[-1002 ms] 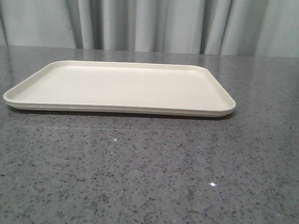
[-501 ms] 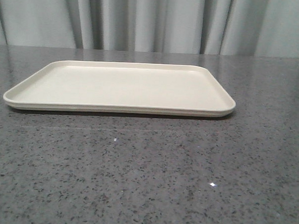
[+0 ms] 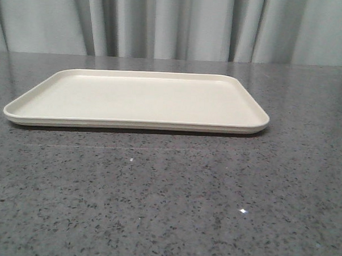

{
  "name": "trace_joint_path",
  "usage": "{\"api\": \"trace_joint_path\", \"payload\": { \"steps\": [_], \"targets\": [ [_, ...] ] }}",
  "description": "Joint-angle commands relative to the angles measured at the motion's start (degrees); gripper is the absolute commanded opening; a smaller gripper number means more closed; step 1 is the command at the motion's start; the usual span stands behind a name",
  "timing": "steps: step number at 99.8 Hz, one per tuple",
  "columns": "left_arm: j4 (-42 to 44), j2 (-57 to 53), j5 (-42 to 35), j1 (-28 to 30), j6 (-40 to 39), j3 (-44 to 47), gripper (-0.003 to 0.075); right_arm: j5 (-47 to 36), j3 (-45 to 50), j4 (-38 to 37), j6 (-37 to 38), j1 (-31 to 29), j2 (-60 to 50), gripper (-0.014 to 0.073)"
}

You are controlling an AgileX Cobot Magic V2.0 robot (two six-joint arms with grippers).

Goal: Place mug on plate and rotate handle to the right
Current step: 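Grasp the white mug's rim with the left gripper and lift it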

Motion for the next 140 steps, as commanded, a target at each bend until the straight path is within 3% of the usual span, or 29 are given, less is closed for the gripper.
{"api": "trace_joint_path", "payload": {
  "steps": [1, 69, 78, 93, 140],
  "targets": [
    [1.8, -0.4, 0.5, -0.3, -0.5, -1.0, 0.0368, -3.6, -1.7, -1.0, -0.3, -0.2, 0.2, 0.0321],
    [1.6, 5.0, -1.3, -0.3, -0.5, -0.9, 0.0360, -2.4, -1.7, -1.0, -0.3, -0.2, 0.2, 0.0321],
    [1.6, 5.0, -1.4, -0.3, -0.5, -0.9, 0.0273, -2.3, -1.7, -1.0, -0.3, -0.2, 0.2, 0.0321],
    [2.4, 5.0, -1.4, -0.3, -0.5, -0.9, -0.0023, -2.0, -1.7, -1.0, -0.3, -0.2, 0.2, 0.0321],
    [1.4, 5.0, -3.0, -0.3, 1.5, -4.4, -0.0019, -2.2, -1.7, -1.0, -0.3, -0.2, 0.2, 0.0321]
  ]
}}
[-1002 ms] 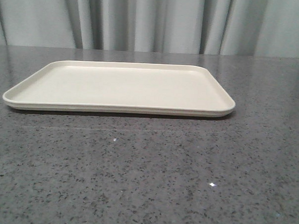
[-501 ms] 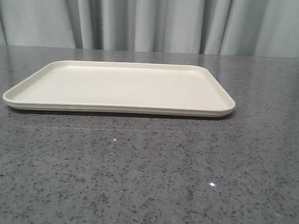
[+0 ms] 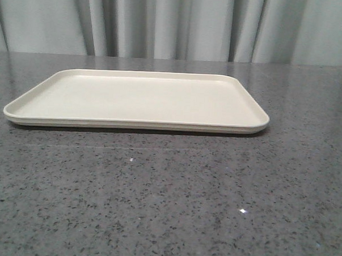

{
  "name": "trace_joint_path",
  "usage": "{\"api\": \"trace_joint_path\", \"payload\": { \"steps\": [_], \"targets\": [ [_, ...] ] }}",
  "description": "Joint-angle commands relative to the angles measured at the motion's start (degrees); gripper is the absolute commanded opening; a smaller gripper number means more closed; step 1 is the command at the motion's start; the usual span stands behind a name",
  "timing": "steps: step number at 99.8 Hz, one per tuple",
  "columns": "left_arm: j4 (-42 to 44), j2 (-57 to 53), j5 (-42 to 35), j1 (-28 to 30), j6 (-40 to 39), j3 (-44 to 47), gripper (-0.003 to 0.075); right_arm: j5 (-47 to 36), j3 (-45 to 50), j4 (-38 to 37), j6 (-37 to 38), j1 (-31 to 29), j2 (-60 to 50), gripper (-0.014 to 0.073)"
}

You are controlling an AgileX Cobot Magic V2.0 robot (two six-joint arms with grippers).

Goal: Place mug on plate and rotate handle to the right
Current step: 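Grasp the white mug's rim with the left gripper and lift it, then carry the mug over the cream tray and lower it onto the tray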

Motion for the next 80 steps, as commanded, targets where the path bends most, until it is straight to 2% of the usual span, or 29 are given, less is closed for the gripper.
{"api": "trace_joint_path", "payload": {
  "steps": [1, 31, 50, 58, 65, 80],
  "targets": [
    [0.0, -0.6, -1.8, -0.3, 0.5, -3.7, -0.0019, -4.3, -1.7, -1.0, -0.3, -0.2, 0.2, 0.0321],
    [-1.9, -0.6, -0.2, -0.3, 1.7, -8.7, -0.0019, -4.2, -1.7, -1.0, -0.3, -0.2, 0.2, 0.0321],
    [-8.8, 0.3, -4.2, -0.3, 2.3, -11.6, -0.0020, -4.1, -1.7, -1.0, -0.3, -0.2, 0.2, 0.0321],
    [-13.3, 2.3, -5.2, -0.7, 4.8, -13.5, -0.0020, -3.9, -1.7, -1.0, -0.3, -0.2, 0.2, 0.0321],
    [-16.0, 5.4, -5.1, -2.3, 6.3, -16.0, -0.0020, -3.8, -1.7, -1.0, -0.3, -0.2, 0.2, 0.0321],
    [-16.1, 12.1, -5.4, -9.0, 6.3, -23.2, -0.0020, -3.5, -1.7, -1.2, -0.3, -0.2, 0.2, 0.0321]
  ]
}}
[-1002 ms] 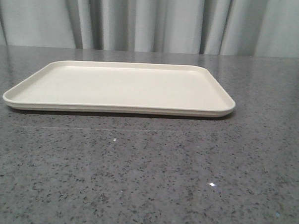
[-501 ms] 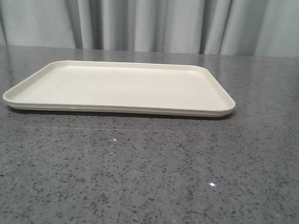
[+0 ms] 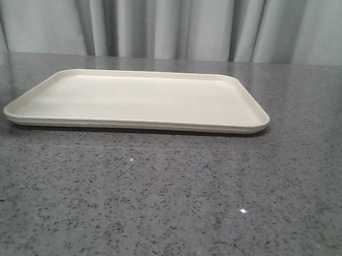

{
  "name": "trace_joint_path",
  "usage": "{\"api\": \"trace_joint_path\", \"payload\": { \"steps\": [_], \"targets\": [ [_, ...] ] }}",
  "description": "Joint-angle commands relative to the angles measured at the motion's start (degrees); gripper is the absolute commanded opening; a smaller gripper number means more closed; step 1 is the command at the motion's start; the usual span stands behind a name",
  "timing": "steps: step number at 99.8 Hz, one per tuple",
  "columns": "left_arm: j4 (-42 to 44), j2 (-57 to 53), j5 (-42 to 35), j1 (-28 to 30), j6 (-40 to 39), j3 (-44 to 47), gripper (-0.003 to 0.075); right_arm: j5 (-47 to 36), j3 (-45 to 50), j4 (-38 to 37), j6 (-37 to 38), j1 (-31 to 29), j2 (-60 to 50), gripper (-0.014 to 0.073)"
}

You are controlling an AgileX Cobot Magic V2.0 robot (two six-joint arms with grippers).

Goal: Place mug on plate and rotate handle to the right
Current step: 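Carry the mug over the cream tray and lower it onto the tray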

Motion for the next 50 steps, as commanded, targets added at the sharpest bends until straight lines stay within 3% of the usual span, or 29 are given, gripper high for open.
{"api": "trace_joint_path", "payload": {
  "steps": [1, 23, 50],
  "targets": [
    [-1.7, 2.4, -3.4, -4.0, 0.4, -6.5, -0.0020, -4.0, -1.7, -1.2, -0.3, -0.2, 0.2, 0.0321],
    [-1.7, 12.1, -3.9, -13.5, 0.2, -21.7, -0.0020, -4.0, -1.7, -1.3, -0.3, -0.2, 0.2, 0.0321],
    [-2.3, 23.8, 0.2, -18.6, 0.2, -33.2, -0.0020, -3.8, -1.7, -1.2, -0.3, -0.2, 0.2, 0.0321]
  ]
}}
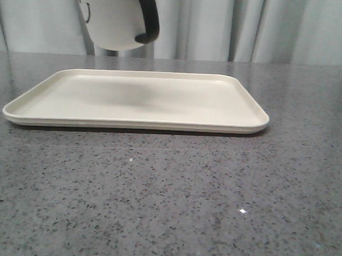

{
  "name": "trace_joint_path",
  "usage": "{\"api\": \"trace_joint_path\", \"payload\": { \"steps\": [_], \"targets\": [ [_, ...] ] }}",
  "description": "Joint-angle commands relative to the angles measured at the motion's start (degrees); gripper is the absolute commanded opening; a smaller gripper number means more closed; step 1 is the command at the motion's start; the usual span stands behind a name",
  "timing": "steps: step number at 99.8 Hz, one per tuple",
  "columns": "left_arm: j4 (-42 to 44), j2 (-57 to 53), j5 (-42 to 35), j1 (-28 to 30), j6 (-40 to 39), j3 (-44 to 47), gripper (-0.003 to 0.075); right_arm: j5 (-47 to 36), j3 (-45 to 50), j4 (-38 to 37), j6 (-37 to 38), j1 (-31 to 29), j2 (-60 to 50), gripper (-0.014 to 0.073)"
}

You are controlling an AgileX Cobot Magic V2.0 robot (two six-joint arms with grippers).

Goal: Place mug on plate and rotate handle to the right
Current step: 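Carry the mug over the cream tray and lower it onto the tray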

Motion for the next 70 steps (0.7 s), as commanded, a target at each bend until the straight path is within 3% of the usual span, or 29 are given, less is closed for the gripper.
{"api": "trace_joint_path", "payload": {
  "steps": [1, 70],
  "targets": [
    [-1.4, 0.7, -0.7, -1.7, -0.2, -3.7, -0.0020, -4.1, -1.7, -1.1, -0.3, -0.2, 0.2, 0.0321],
    [-3.2, 6.9, 0.8, -3.6, -0.2, -3.9, -0.0020, -2.9, -1.7, -1.3, -0.3, -0.2, 0.2, 0.0321]
  ]
}}
